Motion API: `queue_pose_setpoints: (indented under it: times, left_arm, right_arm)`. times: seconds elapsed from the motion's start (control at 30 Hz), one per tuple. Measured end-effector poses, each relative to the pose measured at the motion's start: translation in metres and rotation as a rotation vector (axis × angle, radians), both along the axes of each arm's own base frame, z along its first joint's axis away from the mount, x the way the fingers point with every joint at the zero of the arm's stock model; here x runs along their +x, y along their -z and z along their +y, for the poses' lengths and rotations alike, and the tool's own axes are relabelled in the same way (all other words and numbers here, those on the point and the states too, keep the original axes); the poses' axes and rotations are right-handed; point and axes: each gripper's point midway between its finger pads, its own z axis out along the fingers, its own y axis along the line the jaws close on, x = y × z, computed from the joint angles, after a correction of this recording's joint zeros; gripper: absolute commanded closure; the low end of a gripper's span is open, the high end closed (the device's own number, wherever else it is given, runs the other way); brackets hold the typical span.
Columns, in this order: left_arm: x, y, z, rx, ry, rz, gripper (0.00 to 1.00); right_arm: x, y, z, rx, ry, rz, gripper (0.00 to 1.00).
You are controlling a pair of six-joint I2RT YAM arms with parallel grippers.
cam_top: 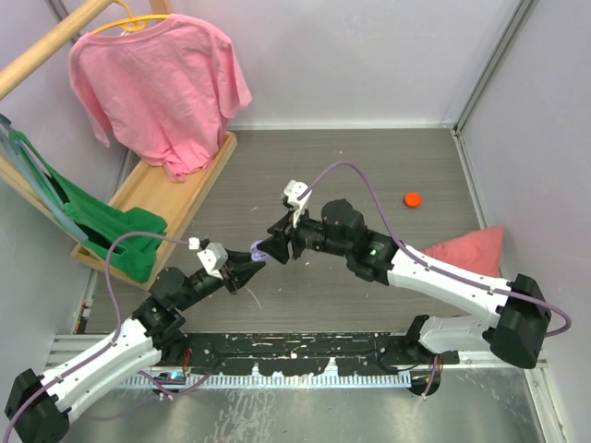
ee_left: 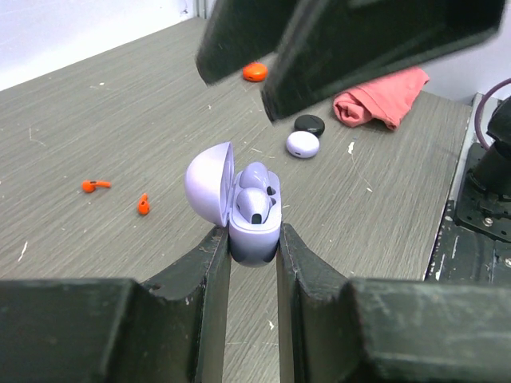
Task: Insert the wireless bluetooth earbuds into the charging case
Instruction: Place the earbud in the charging case, then close the charging case.
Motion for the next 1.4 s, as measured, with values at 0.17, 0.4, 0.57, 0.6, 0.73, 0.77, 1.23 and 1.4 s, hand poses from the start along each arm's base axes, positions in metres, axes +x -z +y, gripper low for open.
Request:
queue_pose_setpoints:
  times: [0.17,0.4,0.57,0.6,0.73,0.77,1.23,1.4]
  left_arm:
    - [-0.004,0.001,-0.003,0.005,0.03,0.001,0.97]
    - [-0.011,0.006,-0.008,0.019,0.077,0.012,0.97]
    - [-0.014,0.005,-0.009,0.016,0.096,0.01,0.97]
    - [-0.014,0.004,-0.009,0.014,0.099,0.007,0.97]
    - [-0.016,0.002,-0.009,0.008,0.105,0.001,0.97]
    - [-0.016,0.001,-0.009,0.007,0.106,0.0,0.97]
    - [-0.016,0.003,-0.01,0.01,0.108,0.008,0.97]
    - [-0.015,0.003,-0.01,0.011,0.104,0.012,0.97]
  right_arm:
    - [0.008,-0.01,-0.01,0.001,-0.06,0.014,0.39]
    - [0.001,-0.008,-0.008,-0.002,-0.205,0.064,0.36]
    - [-0.007,0.014,-0.001,-0.034,-0.295,0.14,0.36]
    - [-0.009,0.018,0.001,-0.04,-0.311,0.154,0.36]
    - [-0.015,0.03,0.005,-0.054,-0.366,0.199,0.37]
    - [-0.017,0.032,0.006,-0.058,-0.378,0.208,0.38]
    - [-0.026,0.037,-0.001,-0.086,-0.453,0.214,0.4]
    - [-0.028,0.021,-0.008,-0.065,-0.451,0.178,0.4]
